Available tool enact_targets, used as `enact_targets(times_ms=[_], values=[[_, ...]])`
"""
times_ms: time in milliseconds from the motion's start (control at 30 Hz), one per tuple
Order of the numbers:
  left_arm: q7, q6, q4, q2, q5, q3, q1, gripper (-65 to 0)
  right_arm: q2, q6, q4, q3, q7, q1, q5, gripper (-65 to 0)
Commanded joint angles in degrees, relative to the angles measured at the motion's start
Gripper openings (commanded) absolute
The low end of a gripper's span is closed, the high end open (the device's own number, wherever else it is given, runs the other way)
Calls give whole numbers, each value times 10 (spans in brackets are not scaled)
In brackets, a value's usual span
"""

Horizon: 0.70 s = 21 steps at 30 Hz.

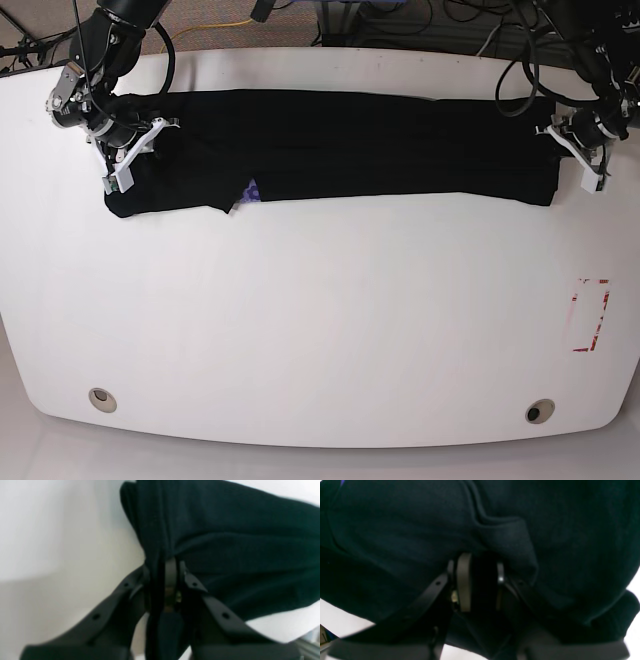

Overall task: Fold the T-shirt properly
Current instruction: 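Hold the strip ends with both grippers and press them down, then release the strip end with the left gripper and move it inward along the strip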

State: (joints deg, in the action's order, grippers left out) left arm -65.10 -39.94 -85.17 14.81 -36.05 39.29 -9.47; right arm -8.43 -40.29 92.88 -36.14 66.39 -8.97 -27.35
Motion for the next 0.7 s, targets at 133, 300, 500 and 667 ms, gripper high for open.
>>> enact_targets(times_ms=[133, 300, 500, 667], values=[[9, -1, -107, 11, -8, -28, -19, -614, 6, 3, 3, 0, 16, 0, 14, -526], [9, -1, -200, 13, -7, -78, -44, -611, 11, 3, 3, 0, 16, 2, 15, -526], [9, -1, -270, 15, -7, -176, -63, -608, 12, 3, 3, 1, 16, 4, 15, -526], [8, -1, -273, 12, -8, -254, -47, -608, 12, 3, 3, 1, 16, 4, 15, -526]])
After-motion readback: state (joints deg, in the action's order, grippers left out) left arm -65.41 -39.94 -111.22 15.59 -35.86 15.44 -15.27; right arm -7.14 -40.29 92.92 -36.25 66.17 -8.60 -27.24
